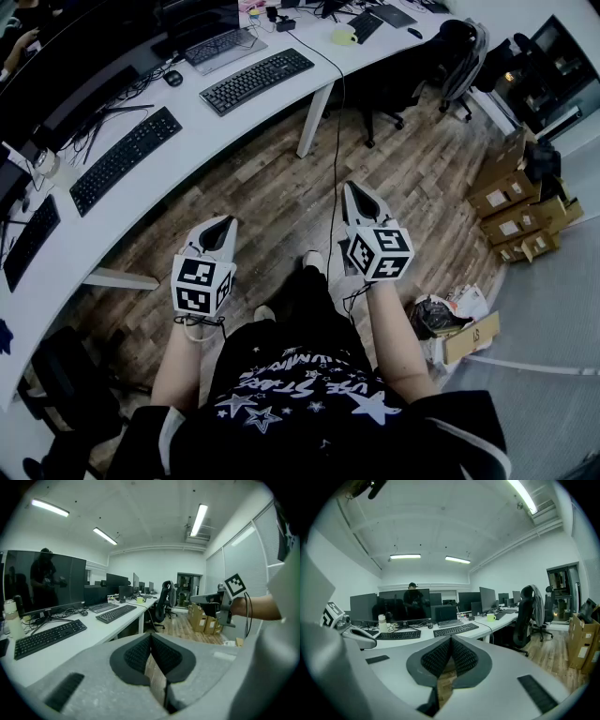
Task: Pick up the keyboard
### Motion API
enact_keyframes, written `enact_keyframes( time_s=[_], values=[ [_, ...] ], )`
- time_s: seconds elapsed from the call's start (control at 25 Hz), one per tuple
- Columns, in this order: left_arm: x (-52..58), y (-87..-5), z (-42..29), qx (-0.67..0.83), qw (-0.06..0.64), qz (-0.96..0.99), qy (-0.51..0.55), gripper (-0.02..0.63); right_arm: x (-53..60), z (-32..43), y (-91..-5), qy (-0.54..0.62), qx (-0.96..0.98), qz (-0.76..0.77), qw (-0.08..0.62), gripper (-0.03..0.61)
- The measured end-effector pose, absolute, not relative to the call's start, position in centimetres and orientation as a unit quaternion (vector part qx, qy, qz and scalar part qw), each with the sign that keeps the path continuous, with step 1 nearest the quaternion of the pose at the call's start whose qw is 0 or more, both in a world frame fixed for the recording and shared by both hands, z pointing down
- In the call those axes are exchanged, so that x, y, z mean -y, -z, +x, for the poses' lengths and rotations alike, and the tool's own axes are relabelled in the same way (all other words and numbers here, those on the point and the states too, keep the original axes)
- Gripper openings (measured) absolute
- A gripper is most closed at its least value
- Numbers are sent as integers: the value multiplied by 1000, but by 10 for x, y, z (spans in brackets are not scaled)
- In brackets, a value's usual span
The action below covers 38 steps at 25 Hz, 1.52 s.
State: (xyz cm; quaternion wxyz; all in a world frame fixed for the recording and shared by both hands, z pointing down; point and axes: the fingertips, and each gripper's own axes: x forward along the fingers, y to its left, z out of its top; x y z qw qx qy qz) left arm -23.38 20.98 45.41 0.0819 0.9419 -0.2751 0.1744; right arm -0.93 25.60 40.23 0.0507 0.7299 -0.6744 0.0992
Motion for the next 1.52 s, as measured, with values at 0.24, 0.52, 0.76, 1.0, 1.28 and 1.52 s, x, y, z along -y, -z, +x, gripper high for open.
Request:
enact_keyframes(
  time_s=[0.24, 0.52, 0.76, 1.0, 1.28, 1.52],
  values=[
    [-205, -456, -233, 277, 93, 941, -171, 21, -252, -9, -405, -98, 679, 725, 59, 3],
    [-196, -457, -231, 279, 109, 941, -157, 21, -243, -3, -403, -96, 686, 719, 57, 4],
    [-175, -439, -222, 297, 90, 941, -132, 25, -226, 12, -395, -95, 690, 717, 23, 5],
    [-148, -436, -202, 309, 81, 938, -132, 269, -189, 27, -394, -96, 712, 695, 28, 157],
    [-112, -437, -162, 320, 94, 935, -123, 402, -122, 64, -407, -129, 741, 658, 31, 388],
    [-74, -439, -117, 353, 99, 920, -141, 425, -69, 111, -408, -142, 765, 628, 31, 414]
  ],
)
